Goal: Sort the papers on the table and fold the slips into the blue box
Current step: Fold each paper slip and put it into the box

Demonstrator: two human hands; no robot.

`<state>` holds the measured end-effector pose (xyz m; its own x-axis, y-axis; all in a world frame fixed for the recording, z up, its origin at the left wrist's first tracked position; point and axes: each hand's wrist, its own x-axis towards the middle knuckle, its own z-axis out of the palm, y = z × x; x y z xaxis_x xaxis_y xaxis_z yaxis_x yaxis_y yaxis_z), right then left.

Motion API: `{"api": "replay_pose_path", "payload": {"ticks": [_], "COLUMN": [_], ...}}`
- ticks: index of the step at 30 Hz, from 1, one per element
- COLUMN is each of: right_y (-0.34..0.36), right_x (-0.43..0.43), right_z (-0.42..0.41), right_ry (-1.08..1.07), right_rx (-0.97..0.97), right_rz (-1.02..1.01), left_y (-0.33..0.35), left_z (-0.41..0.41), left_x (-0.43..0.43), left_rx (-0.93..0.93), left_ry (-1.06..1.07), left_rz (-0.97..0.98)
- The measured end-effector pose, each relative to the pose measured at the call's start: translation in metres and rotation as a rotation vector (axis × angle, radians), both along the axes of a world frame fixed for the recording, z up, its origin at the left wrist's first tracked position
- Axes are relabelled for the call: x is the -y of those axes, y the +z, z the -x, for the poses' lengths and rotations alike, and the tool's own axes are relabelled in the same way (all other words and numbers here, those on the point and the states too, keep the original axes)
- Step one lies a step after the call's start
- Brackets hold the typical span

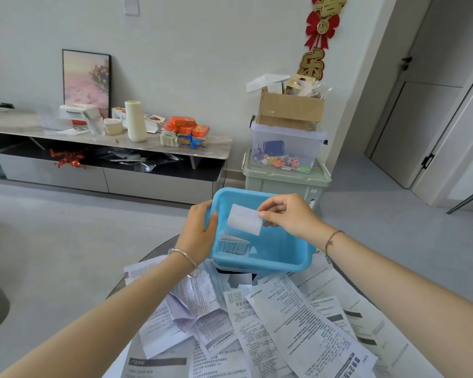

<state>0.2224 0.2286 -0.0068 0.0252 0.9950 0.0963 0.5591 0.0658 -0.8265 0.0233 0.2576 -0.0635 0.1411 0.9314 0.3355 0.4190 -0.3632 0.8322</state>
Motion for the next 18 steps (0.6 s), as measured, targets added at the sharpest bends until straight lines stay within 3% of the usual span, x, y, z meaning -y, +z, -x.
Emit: {"api": "replay_pose_path", "payload": {"ticks": [8,14,18], "right_y": [-0.011,-0.031,-0.038], "right_x": [0.008,0.003,-0.004], "right_z": [0.01,0.019,0.024], "right_ry": [0.137,0.152,0.129], "right_rx": [0.009,0.312,0.291], "right_rz": [0.051,0.071,0.091], "left_y": [-0.006,-0.005,-0.005], "left_z": [0.005,0.003,0.003], "left_x": [0.006,0.004,0.004], "left_rx": [0.007,-0.001,0.002], "left_ry": [-0.012,-0.009,-0.011], "left_rz": [-0.004,0.01,0.023]}}
